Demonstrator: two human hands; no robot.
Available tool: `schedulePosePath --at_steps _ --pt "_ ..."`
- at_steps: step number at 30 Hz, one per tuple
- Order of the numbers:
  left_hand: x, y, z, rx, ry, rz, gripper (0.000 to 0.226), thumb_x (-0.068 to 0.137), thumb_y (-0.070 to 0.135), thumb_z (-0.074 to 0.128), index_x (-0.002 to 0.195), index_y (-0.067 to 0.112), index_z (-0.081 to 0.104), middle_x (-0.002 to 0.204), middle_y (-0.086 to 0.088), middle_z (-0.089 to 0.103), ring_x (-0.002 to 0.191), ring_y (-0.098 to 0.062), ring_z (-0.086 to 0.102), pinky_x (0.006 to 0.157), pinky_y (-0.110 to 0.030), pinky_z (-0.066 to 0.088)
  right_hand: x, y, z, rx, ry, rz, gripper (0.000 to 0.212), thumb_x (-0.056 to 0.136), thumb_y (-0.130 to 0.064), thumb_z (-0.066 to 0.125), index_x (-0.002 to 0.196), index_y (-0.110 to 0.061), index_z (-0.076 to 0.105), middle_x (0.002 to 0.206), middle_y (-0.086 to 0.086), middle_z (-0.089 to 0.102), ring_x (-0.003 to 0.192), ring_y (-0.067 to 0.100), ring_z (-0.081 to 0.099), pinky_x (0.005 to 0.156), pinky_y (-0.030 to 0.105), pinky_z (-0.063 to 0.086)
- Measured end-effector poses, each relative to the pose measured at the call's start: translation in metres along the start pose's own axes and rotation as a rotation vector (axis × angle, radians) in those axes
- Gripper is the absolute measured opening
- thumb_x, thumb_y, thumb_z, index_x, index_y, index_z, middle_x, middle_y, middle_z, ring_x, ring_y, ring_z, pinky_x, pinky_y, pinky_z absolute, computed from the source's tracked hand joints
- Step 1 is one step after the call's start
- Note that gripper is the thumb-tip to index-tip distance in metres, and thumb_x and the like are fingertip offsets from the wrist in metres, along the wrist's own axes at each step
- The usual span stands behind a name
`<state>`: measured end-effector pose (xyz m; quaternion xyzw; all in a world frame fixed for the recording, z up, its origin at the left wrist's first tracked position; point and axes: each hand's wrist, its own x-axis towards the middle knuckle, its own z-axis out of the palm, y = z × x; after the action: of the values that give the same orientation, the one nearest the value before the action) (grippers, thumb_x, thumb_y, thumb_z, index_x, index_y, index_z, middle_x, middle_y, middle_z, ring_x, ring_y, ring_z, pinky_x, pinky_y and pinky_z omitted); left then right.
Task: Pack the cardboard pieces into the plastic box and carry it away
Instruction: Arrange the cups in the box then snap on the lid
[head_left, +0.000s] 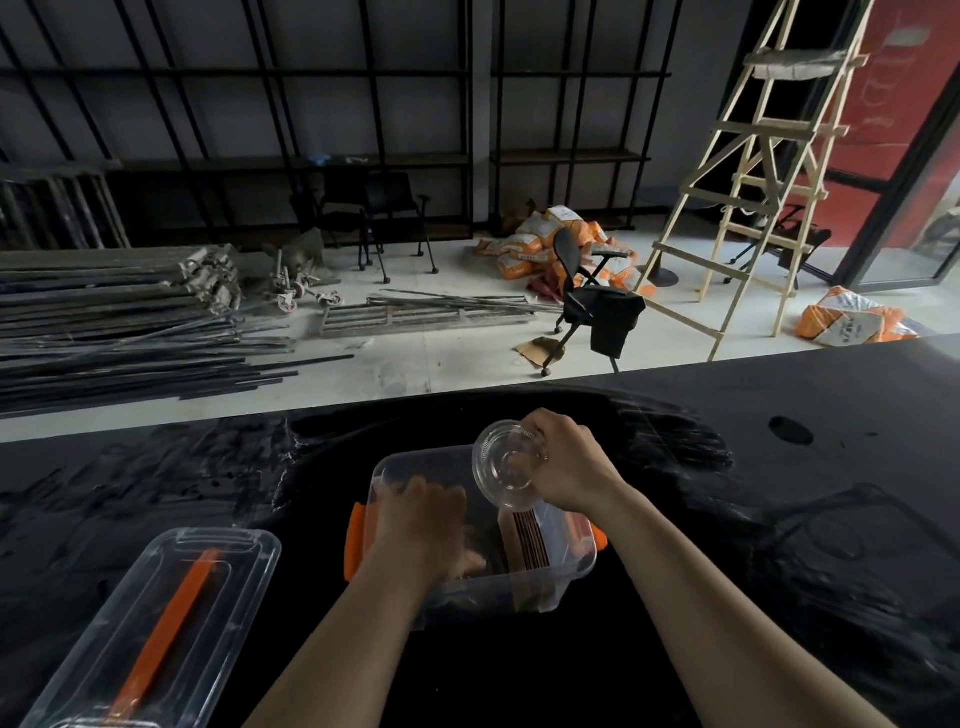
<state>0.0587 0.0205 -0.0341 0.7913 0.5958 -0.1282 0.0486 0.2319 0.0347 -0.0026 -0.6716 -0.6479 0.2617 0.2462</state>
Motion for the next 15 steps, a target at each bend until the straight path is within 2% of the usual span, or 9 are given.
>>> schedulePosePath --at_steps 2,5,8,10,11,13,15 --pt "0.0 0.003 0.008 0.055 -0.039 0.033 0.063 0.08 0.056 0.069 0.129 0.019 0.057 0.124 -0.007 0.067 0.128 -0.029 0.05 0.108 -0.046 0.035 0.0 0.003 0.0 0.025 -0.026 0.011 0.024 0.087 -0.021 0.072 0.11 -0.021 0.064 0.1 0.0 0.067 0.09 0.02 0.064 0.072 0.033 0.052" --pt "0.002 0.003 0.011 0.004 -0.049 0.059 0.061 0.083 0.046 0.071 0.135 0.021 0.052 0.128 -0.01 0.065 0.132 -0.03 0.047 0.112 -0.047 0.031 0.0 0.006 -0.001 0.053 -0.057 0.008 0.018 0.089 -0.018 0.069 0.106 -0.021 0.063 0.099 0.0 0.067 0.088 0.019 0.065 0.069 0.029 0.051" --pt "0.002 -0.001 0.006 -0.213 0.008 0.033 0.063 0.083 0.039 0.073 0.139 0.027 0.048 0.13 -0.005 0.067 0.129 -0.027 0.055 0.109 -0.045 0.037 0.001 0.007 -0.001 0.049 -0.063 -0.003 0.018 0.089 -0.018 0.069 0.106 -0.024 0.063 0.1 0.0 0.067 0.089 0.019 0.066 0.071 0.03 0.053" --pt "0.004 -0.006 0.004 -0.416 0.02 -0.02 0.056 0.082 0.03 0.072 0.133 0.028 0.048 0.123 -0.001 0.07 0.12 -0.024 0.062 0.098 -0.039 0.044 0.001 0.006 -0.001 0.05 -0.08 0.004 0.02 0.089 -0.018 0.068 0.108 -0.023 0.064 0.102 0.002 0.069 0.091 0.022 0.067 0.078 0.039 0.058" --pt "0.004 -0.009 0.002 -0.483 0.023 -0.056 0.051 0.082 0.025 0.07 0.129 0.029 0.05 0.118 0.001 0.071 0.117 -0.022 0.063 0.097 -0.039 0.044 0.001 0.006 0.0 0.044 -0.085 0.001 0.021 0.09 -0.017 0.067 0.11 -0.021 0.064 0.103 0.003 0.069 0.092 0.023 0.067 0.08 0.04 0.059" --pt "0.004 -0.013 -0.005 -0.53 0.072 -0.091 0.042 0.081 0.018 0.063 0.12 0.031 0.054 0.11 0.003 0.073 0.115 -0.022 0.065 0.106 -0.051 0.042 0.0 0.005 0.001 0.028 -0.093 -0.002 0.026 0.091 -0.014 0.064 0.116 -0.019 0.064 0.106 0.003 0.069 0.094 0.022 0.067 0.08 0.038 0.058" --pt "0.005 -0.015 -0.01 -0.546 0.081 -0.119 0.04 0.084 0.016 0.059 0.123 0.026 0.056 0.112 0.001 0.073 0.115 -0.025 0.066 0.107 -0.057 0.041 -0.001 0.003 0.001 0.023 -0.1 -0.005 0.027 0.091 -0.011 0.062 0.116 -0.018 0.064 0.106 0.003 0.069 0.096 0.023 0.067 0.081 0.037 0.057"
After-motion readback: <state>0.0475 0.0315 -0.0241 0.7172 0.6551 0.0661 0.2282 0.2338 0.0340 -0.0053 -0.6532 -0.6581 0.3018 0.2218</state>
